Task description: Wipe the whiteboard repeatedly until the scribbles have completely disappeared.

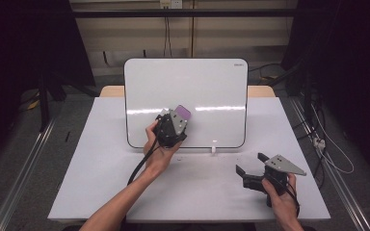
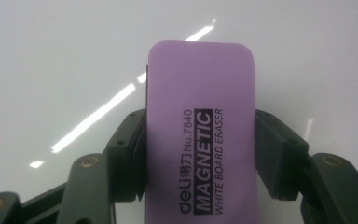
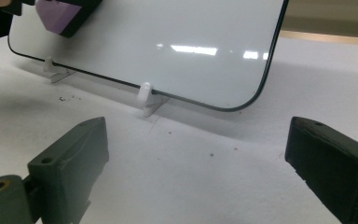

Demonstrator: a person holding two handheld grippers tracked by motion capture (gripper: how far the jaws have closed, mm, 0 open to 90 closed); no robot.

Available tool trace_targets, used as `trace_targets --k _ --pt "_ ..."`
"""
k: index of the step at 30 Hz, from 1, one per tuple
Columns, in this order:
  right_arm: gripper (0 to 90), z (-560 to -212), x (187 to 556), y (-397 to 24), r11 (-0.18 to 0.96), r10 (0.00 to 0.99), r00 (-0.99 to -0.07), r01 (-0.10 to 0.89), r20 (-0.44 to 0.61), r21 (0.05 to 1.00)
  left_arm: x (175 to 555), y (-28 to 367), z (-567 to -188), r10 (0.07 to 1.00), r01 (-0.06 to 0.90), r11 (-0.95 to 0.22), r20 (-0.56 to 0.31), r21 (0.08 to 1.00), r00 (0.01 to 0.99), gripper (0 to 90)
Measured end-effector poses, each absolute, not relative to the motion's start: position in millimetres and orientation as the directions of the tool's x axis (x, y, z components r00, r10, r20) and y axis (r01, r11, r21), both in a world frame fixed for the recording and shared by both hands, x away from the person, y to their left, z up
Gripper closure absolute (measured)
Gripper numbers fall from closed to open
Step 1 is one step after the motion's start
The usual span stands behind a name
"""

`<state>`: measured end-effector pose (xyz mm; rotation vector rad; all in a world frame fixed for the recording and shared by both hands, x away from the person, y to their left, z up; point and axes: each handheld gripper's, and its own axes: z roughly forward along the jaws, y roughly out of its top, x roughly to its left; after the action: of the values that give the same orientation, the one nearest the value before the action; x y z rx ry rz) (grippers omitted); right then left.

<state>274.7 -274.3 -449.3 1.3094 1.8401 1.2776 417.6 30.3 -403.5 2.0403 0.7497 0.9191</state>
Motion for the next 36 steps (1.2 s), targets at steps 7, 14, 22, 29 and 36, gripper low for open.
trace_targets --k 7,14,22,29,36 --pt "5.9 -449.4 276.7 -270.3 0.080 0.918 -0.386 0.410 0.094 0.908 404.3 45.3 -397.1 0.741 0.207 -0.426 0.209 0.881 0.638 41.3" --pt "5.7 -450.2 279.5 -262.0 0.081 0.911 -0.400 0.408 0.099 0.909 396.3 63.2 -388.3 0.737 0.274 -0.244 -0.006 0.930 0.675 41.3" --pt "5.3 -450.8 278.9 -251.4 0.082 0.900 -0.425 0.392 0.101 0.916 380.0 73.7 -392.9 0.705 0.245 -0.237 -0.007 0.940 0.709 41.2" --pt "5.4 -451.0 281.9 -239.2 0.077 0.890 -0.443 0.371 0.104 0.926 367.0 81.6 -391.5 0.701 0.225 -0.194 -0.026 0.955 0.713 41.2" --pt "6.1 -452.5 287.1 -219.6 0.109 0.872 -0.482 0.361 0.085 0.926 362.8 91.3 -396.0 0.704 0.227 -0.146 -0.060 0.963 0.708 41.2"
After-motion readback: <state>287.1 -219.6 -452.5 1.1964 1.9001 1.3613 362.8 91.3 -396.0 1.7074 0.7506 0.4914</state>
